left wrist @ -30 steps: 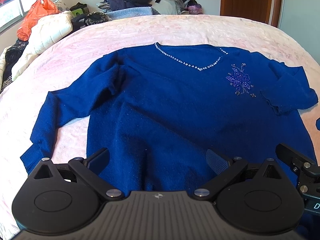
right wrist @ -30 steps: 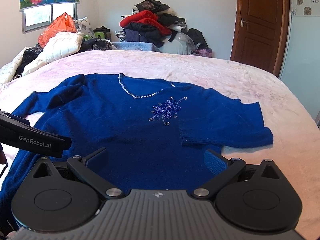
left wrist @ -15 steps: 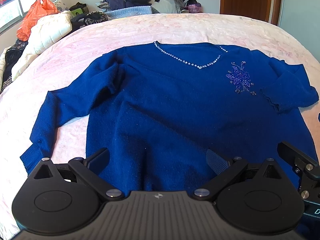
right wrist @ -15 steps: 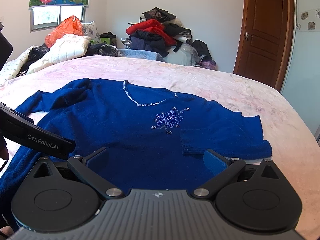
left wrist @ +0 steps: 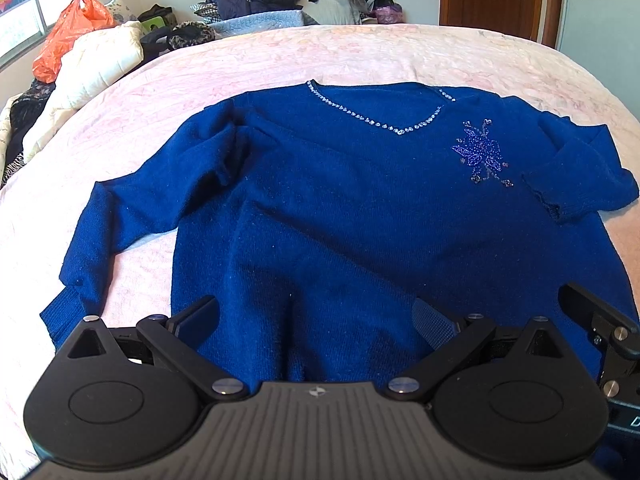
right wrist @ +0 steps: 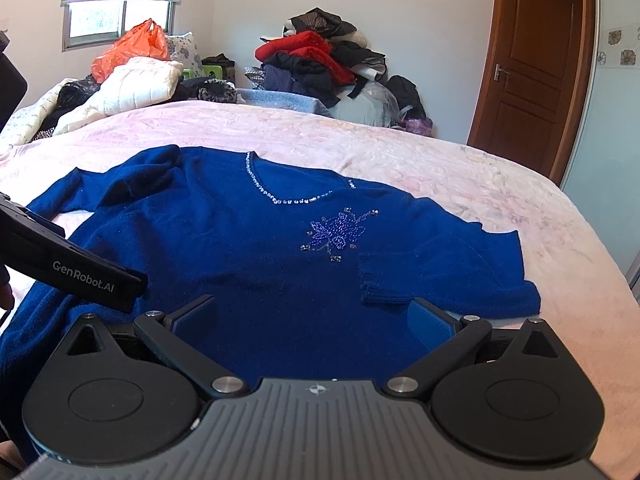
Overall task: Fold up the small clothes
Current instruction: 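Move the right gripper toward the cuff of a blue sweater sleeve, then close the right gripper on the sleeve cuff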
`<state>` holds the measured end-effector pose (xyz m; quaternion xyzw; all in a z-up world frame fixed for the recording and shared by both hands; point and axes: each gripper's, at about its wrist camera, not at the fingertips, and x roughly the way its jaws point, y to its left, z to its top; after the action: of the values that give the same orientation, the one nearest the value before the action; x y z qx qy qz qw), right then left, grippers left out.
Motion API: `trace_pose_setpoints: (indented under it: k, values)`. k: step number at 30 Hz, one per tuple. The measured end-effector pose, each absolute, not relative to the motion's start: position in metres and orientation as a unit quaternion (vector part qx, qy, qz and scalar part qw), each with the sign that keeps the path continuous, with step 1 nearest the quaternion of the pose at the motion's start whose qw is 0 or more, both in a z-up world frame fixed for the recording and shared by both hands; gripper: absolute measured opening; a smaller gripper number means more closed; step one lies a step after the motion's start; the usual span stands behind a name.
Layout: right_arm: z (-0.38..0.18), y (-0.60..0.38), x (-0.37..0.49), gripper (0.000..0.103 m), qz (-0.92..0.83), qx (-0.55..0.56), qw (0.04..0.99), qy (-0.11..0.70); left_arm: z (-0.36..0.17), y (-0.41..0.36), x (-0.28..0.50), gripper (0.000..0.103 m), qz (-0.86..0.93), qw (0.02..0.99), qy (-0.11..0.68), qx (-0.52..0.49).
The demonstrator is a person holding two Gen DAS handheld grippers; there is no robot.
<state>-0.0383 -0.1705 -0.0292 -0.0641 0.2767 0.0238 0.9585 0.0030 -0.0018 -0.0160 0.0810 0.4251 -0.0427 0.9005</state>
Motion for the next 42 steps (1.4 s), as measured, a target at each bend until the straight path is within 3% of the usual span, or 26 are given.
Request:
trace_pose_setpoints:
  k: [15, 22, 29, 35, 36, 38, 41, 42]
  values:
    - [-0.035, -0.175, -0.037, 0.096, 0.015, -0.099, 0.956, 0.277, -0.016, -0.004, 0.003, 0.103, -0.043, 0.9, 0.424, 0.086]
    - [-0.041, -0.187, -0.025, 0.087, -0.007, -0.152, 0.953, 0.263, -0.013, -0.012, 0.003, 0.103, -0.047, 0.904, 0.413, 0.1]
    - [-0.071, -0.2, 0.008, 0.071, -0.015, -0.263, 0.918, 0.296, -0.012, -0.019, 0.011, 0.103, -0.049, 0.903, 0.413, 0.107]
    - [-0.083, -0.202, 0.028, 0.069, -0.007, -0.292, 0.917, 0.271, -0.015, -0.024, 0.018, 0.103, -0.051, 0.899, 0.42, 0.109]
    - [-0.084, -0.202, 0.033, 0.066, -0.005, -0.293, 0.918, 0.268, -0.015, -0.025, 0.019, 0.103, -0.051, 0.899, 0.422, 0.11]
    - [-0.087, -0.201, 0.043, 0.039, 0.001, -0.297, 0.916, 0.27, -0.016, -0.026, 0.02, 0.103, -0.052, 0.898, 0.423, 0.111]
    - [-0.091, -0.201, 0.053, 0.012, 0.005, -0.298, 0.914, 0.274, -0.017, -0.025, 0.023, 0.103, -0.049, 0.897, 0.425, 0.112]
    - [-0.088, -0.204, 0.054, 0.009, 0.008, -0.287, 0.918, 0.273, -0.017, -0.024, 0.024, 0.103, -0.047, 0.896, 0.427, 0.112]
